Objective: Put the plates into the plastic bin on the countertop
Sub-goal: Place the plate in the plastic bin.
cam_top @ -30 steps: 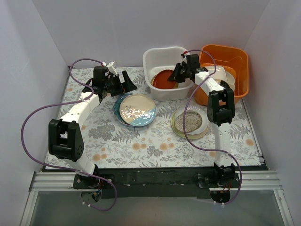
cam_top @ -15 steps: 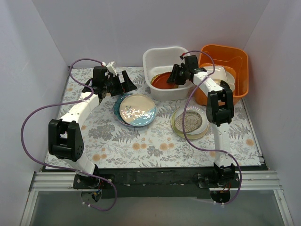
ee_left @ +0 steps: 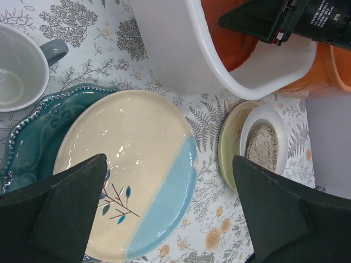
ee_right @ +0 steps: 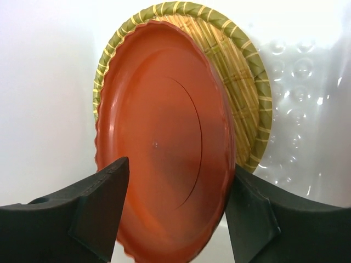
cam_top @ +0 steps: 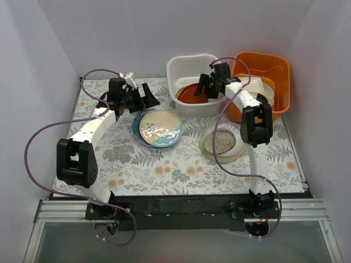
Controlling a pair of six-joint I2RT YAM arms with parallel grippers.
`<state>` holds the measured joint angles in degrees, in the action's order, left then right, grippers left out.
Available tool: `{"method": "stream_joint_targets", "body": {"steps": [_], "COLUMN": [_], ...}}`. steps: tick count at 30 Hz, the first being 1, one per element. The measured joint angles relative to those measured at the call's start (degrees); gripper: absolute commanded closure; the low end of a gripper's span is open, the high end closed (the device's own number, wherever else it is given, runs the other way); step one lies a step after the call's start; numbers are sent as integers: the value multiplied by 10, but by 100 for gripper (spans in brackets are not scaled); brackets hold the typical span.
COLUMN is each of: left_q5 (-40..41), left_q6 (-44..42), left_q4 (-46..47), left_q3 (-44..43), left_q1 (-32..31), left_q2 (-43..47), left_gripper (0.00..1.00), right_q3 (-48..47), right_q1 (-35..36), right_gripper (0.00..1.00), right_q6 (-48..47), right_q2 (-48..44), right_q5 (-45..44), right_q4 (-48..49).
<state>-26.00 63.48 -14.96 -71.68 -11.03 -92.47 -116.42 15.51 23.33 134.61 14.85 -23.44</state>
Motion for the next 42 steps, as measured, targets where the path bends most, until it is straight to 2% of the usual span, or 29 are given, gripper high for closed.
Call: {"method": "stream_joint_targets", "body": {"steps": [15, 31, 42], "left_q5": [0, 0, 42], "left_q6": [0, 0, -3], "left_q4": [0, 0, -23], "left_q3": [1, 1, 28], "left_q1": [0, 0, 0], "left_q2": [0, 0, 2], "left_gripper": [2, 2, 2], "right_q3": [-53, -53, 17], "right_q1": [0, 1, 12], "right_gripper": [21, 21, 20], "right_q6": [-13, -13, -19], "right_q2": [-73, -136, -154], "right_q5": [-30, -23, 19], "right_q4": [-38, -35, -12]}}
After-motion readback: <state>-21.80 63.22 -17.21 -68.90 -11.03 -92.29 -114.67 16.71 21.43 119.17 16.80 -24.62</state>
